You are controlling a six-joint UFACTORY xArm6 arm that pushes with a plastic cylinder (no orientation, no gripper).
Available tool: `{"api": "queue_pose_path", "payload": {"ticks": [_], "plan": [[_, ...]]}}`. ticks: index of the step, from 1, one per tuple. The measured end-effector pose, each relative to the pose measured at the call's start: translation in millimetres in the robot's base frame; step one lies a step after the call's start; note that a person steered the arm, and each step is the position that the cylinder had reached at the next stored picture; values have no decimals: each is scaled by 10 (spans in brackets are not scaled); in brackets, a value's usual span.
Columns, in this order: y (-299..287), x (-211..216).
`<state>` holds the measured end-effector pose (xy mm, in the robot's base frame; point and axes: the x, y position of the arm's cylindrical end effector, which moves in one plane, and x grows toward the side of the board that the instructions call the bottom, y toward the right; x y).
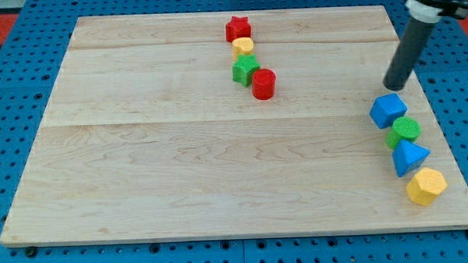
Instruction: Slide blue cube to the top of green circle
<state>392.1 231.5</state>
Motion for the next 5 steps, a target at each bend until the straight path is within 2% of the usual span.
{"api": "queue_pose_path", "payload": {"ticks": [3,5], "plan": [[-1241,172],[-1461,382]]}}
